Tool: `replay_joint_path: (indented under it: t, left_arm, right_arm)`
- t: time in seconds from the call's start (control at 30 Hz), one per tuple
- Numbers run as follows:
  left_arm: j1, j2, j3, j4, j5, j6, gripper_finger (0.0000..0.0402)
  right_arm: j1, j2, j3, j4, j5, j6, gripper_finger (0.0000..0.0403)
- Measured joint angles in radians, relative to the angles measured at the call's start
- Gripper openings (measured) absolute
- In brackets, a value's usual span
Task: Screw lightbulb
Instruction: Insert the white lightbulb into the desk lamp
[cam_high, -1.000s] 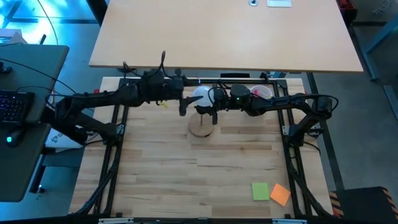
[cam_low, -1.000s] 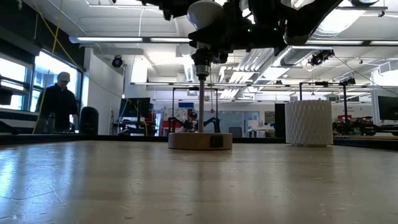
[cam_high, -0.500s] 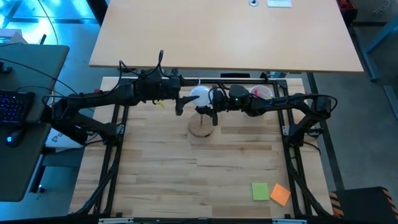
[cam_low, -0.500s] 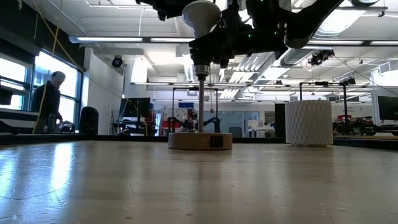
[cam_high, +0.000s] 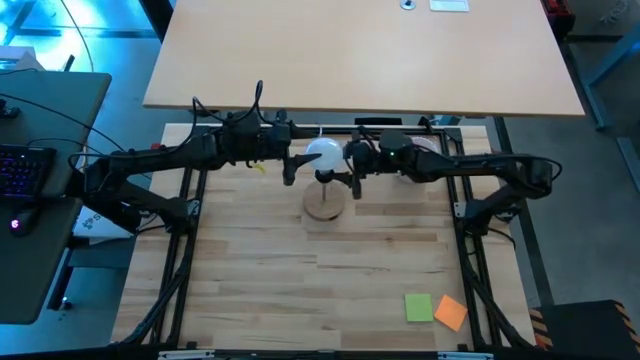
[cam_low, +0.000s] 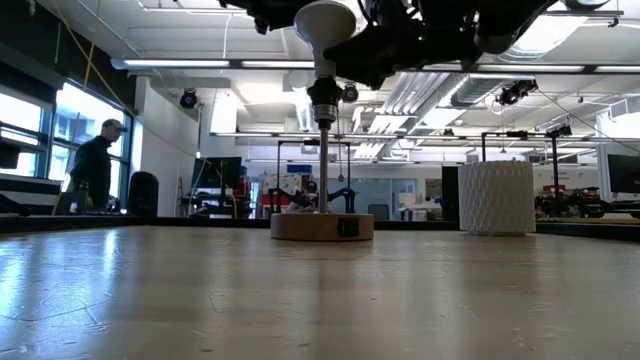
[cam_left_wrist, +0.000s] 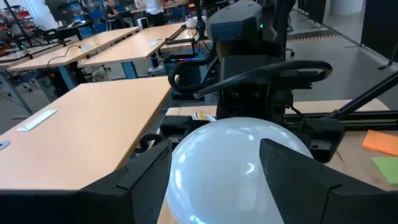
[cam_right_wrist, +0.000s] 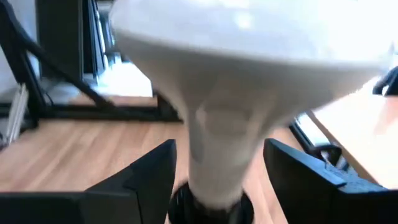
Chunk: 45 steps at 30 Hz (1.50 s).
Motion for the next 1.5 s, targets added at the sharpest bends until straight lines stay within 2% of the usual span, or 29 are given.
replay_joint_path:
  t: [0.07, 0.23, 0.33, 0.47, 1.5]
  left_arm:
    - [0.000, 0.000, 0.000, 0.000, 0.000, 0.000, 0.0241]
    - [0.000, 0.000, 0.000, 0.000, 0.000, -0.001, 0.0241]
    - [0.000, 0.000, -0.001, 0.002, 0.000, -0.001, 0.0241]
    - [0.000, 0.000, -0.001, 0.017, 0.000, 0.000, 0.0241]
    - [-0.014, -0.036, -0.005, 0.045, -0.028, 0.024, 0.0241]
  right_arm:
    - [0.000, -0.033, 0.000, -0.081, 0.006, -0.039, 0.0238]
    - [0.001, -0.132, 0.002, -0.208, 0.101, -0.060, 0.0238]
    - [-0.002, -0.192, 0.002, -0.295, 0.197, -0.053, 0.0238]
    - [-0.004, -0.255, 0.003, -0.312, 0.293, -0.005, 0.0238]
    - [0.001, -0.264, 0.003, -0.275, 0.303, 0.021, 0.0238]
